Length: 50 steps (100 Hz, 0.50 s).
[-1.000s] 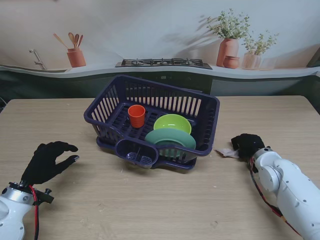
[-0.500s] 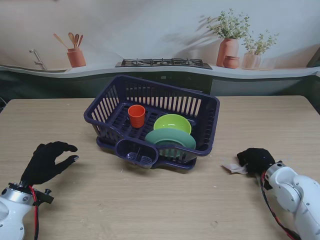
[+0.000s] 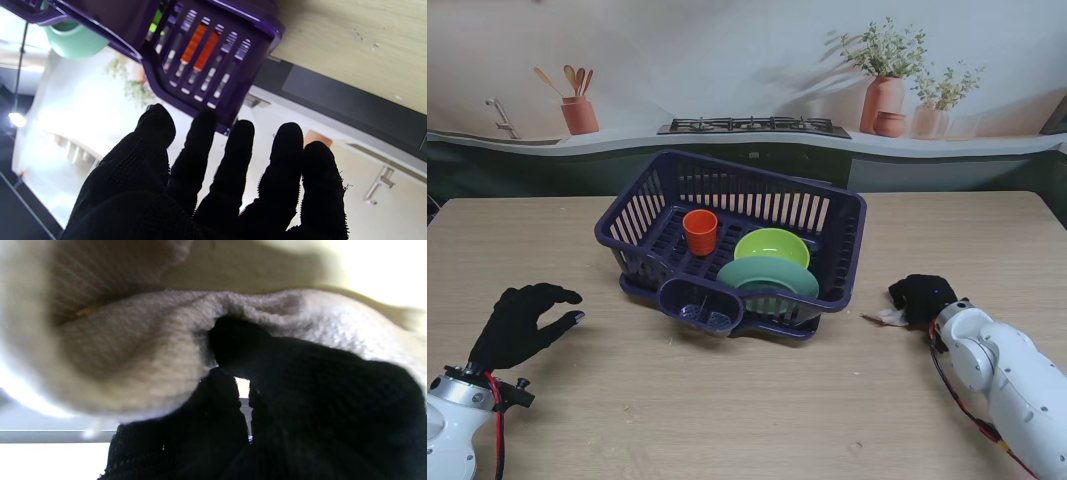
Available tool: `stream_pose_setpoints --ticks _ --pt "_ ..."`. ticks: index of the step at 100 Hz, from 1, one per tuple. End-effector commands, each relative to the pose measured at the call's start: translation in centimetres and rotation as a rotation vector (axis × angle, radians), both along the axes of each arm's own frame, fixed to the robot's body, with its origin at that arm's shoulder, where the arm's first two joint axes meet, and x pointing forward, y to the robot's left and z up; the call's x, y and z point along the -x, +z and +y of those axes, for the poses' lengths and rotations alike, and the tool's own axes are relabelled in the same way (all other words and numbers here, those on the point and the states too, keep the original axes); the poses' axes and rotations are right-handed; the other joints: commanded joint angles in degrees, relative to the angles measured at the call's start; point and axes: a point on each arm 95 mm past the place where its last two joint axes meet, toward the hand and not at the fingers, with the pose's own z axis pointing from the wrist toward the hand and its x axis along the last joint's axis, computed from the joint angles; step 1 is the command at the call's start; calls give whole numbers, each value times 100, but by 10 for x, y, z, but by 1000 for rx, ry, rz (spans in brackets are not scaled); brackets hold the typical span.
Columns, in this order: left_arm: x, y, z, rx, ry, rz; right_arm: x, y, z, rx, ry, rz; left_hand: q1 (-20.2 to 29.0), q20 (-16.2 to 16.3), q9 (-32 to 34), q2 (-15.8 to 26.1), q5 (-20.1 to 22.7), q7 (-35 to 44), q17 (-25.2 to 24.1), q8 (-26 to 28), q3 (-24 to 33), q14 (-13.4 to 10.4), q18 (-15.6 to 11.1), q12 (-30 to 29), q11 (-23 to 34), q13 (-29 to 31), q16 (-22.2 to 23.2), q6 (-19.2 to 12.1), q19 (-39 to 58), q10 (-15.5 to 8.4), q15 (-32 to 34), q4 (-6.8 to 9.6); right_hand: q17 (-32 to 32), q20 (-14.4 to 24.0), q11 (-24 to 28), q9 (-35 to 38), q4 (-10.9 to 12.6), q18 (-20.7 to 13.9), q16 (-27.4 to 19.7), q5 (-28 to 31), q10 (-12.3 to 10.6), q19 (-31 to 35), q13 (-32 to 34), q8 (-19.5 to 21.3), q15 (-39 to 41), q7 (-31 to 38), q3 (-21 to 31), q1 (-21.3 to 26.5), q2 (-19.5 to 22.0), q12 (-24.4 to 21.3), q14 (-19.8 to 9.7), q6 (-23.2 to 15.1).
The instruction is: Clear dishes and wipe the table
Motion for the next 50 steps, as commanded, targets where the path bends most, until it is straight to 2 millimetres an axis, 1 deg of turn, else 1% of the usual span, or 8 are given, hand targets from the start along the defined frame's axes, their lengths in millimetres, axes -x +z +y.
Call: stream_pose_setpoints --ticks 1,16,27,39,50 --pt "0 -1 -2 0 -6 8 -6 -5 11 -6 0 25 194 112 -18 265 110 57 -31 -8 -106 111 -14 -33 56 55 106 -5 196 70 55 193 40 -13 -333 20 -102 -70 -20 -26 -71 106 145 -240 81 -467 -74 88 -19 -216 201 -37" --pt "0 -1 -1 2 -6 7 -29 -2 21 21 -15 19 196 111 -19 260 113 60 -31 -6 -105 104 -14 -34 54 53 106 -13 196 77 54 194 39 -21 -330 25 -99 -82 -23 -25 -78 100 149 -240 77 -465 -69 77 -8 -215 193 -50" --pt "0 -1 -1 1 -5 6 -39 -2 24 38 -27 18 195 111 -17 267 109 59 -31 -7 -104 106 -14 -33 54 50 107 5 196 80 53 194 39 -26 -330 15 -98 -78 -25 -29 -79 98 146 -240 74 -461 -68 77 -6 -216 191 -51" --pt "0 -1 -2 1 -5 6 -38 -3 24 45 -25 31 198 111 -16 264 112 57 -32 -10 -104 108 -14 -34 54 51 107 -3 196 79 53 194 38 -30 -326 20 -95 -79 -25 -25 -80 96 144 -241 71 -455 -63 72 -6 -218 184 -58" --pt "0 -1 -1 2 -7 7 -28 -7 20 37 -16 56 199 110 -15 259 110 57 -32 -10 -105 109 -14 -33 56 54 107 -4 197 74 53 194 32 -39 -324 26 -94 -85 -26 -19 -74 83 152 -245 72 -454 -60 69 -11 -219 182 -47"
